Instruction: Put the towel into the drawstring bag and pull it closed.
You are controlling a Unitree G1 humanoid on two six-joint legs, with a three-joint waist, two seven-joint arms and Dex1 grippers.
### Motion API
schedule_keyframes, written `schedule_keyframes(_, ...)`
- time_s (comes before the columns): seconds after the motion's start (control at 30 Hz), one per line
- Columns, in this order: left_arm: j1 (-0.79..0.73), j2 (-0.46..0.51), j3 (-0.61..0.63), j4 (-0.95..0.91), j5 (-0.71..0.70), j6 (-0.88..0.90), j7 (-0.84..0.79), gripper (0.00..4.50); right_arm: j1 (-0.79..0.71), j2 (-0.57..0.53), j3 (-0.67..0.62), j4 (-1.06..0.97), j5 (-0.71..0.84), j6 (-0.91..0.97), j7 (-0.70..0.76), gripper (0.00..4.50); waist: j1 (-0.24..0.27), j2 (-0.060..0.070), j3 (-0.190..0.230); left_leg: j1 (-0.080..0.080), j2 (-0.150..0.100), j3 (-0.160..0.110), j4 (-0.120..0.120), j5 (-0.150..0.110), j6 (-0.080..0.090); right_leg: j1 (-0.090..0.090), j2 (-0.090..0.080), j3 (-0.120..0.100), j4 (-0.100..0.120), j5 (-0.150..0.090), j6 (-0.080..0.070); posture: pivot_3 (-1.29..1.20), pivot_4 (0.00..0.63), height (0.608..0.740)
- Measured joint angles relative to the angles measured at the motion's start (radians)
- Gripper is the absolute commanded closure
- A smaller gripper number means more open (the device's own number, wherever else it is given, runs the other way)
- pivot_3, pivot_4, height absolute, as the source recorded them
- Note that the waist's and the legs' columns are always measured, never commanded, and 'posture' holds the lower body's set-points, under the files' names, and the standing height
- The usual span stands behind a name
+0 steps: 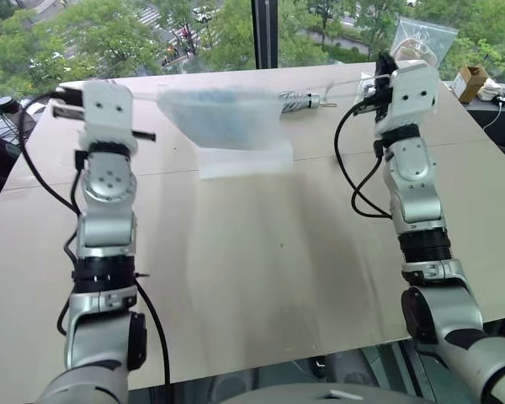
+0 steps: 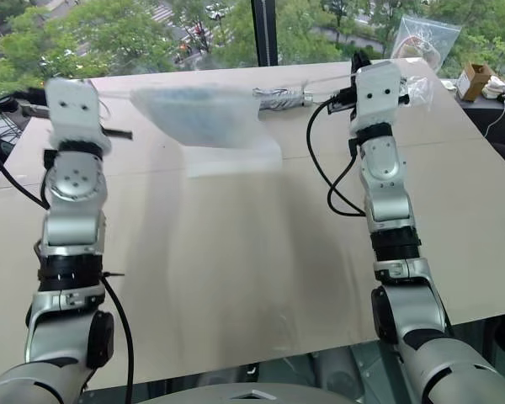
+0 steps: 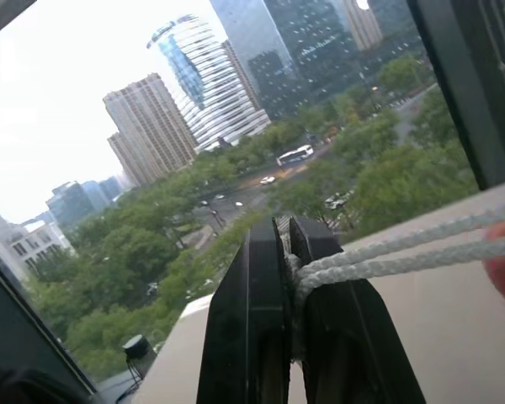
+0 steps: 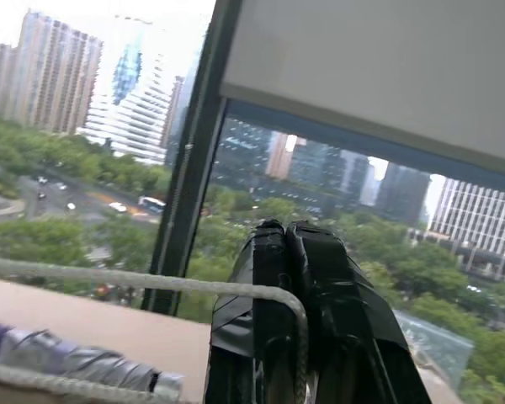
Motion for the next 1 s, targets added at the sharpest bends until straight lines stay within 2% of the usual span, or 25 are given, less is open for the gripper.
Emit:
schedule_keyframes(0.23,0.012,-0.003,-0.023,0.005,0.021,0.01,-0.016,4.43,0.002,0.0,0.007,0.021,-0.011,-0.011,-0.003,4.5,-0.012,0.0,0.0,-0.001,0.001,0.002,-0.005,0.0,0.0,-0.002,0.0,0.001,-0.004,0.0,0.0,0.0,0.15,0.74)
schedule_keyframes(0.33,0.011,-0.02,-0.033,-0.021,0.012,0.024,-0.054,4.43,0.002,0.01,0.036,-0.02,0.001,0.002,0.05,4.5,-0.012,0.0,0.0,-0.001,0.001,0.002,-0.005,-0.001,0.001,-0.002,0.0,0.001,-0.004,0.0,0.0,0.0,0.15,0.74)
schedule_keyframes(0.47,-0.004,-0.059,-0.112,-0.069,0.015,0.027,-0.108,4.43,-0.012,0.056,0.1,-0.097,0.008,0.017,0.1,4.5,-0.011,0.0,0.0,-0.001,0.001,0.002,-0.004,-0.001,0.001,-0.002,0.0,0.001,-0.001,0.0,0.0,0.0,0.15,0.74)
schedule_keyframes(0.77,0.014,-0.033,0.065,-0.072,0.07,0.099,0.098,4.43,-0.023,-0.005,-0.099,0.02,0.003,0.079,-0.159,4.5,-0.011,0.0,0.0,0.001,0.001,0.002,-0.003,-0.001,0.001,-0.002,0.0,0.002,0.003,0.0,0.0,0.0,0.15,0.74)
schedule_keyframes(1.0,0.044,-0.12,0.216,-0.037,-0.004,0.238,0.249,4.43,-0.023,0.043,-0.208,0.107,0.122,0.204,-0.363,4.5,-0.013,0.0,0.0,0.001,0.0,0.004,-0.001,-0.001,0.002,-0.002,-0.001,0.003,0.005,0.0,0.0,0.0,0.15,0.74)
